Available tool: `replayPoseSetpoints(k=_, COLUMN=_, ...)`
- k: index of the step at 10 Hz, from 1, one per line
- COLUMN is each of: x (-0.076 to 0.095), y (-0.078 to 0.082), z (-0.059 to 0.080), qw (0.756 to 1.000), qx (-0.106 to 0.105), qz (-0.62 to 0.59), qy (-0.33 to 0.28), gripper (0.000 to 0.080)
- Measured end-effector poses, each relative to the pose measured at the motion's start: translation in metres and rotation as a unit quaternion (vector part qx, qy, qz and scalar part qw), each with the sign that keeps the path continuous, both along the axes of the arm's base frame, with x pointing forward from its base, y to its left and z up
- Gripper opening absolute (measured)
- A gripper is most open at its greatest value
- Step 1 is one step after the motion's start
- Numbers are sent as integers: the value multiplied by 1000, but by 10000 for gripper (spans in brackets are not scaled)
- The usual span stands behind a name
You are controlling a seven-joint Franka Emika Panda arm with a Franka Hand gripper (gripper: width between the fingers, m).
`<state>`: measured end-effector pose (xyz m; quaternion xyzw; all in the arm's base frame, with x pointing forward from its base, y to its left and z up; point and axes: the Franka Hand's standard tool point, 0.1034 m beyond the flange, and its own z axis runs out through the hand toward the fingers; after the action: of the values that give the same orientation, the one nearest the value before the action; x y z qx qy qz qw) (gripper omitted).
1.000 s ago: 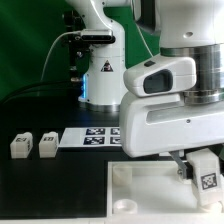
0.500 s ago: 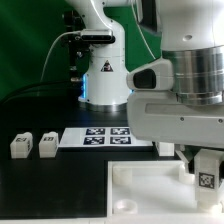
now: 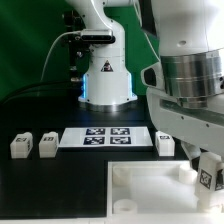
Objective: Assemble one leg
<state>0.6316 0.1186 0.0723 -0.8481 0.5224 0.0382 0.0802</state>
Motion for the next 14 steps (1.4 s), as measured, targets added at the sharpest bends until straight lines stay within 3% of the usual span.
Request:
replayPoseSetpoints(k=1, x=0, y=0, z=0, qw=1000, qx=0, qz=21, qy=-4, gripper=536)
replayPoseSetpoints(k=2, x=0, y=1, z=0, qw=1000, qx=0, qz=23, qy=-4, gripper=614)
replayPoseSetpoints(k=5, x=-4, y=16, z=10, qw=962, qx=-32, qz=268, qy=-35, gripper=648)
replayPoseSetpoints(k=7, x=-4, y=15, z=9, qw=932, qx=-33, qz=359, qy=-49, gripper=649)
replayPoseSetpoints(k=9, x=-4, y=10, z=5, qw=845, qx=-56, qz=529, qy=-61, gripper=649)
replayPoseSetpoints(k=10, x=-2, y=-3, z=5, qw=790, qx=-60, qz=606, qy=-70, gripper=649)
replayPoseSetpoints(k=11, x=0, y=-12, z=5, qw=776, qx=-60, qz=623, qy=-71, gripper=649)
replayPoseSetpoints(k=13, x=-1, y=-8, z=5, qw=788, qx=-58, qz=609, qy=-71, gripper=603)
replayPoseSetpoints(k=14, x=-1, y=-8, z=5, qw=790, qx=-58, qz=607, qy=-71, gripper=427)
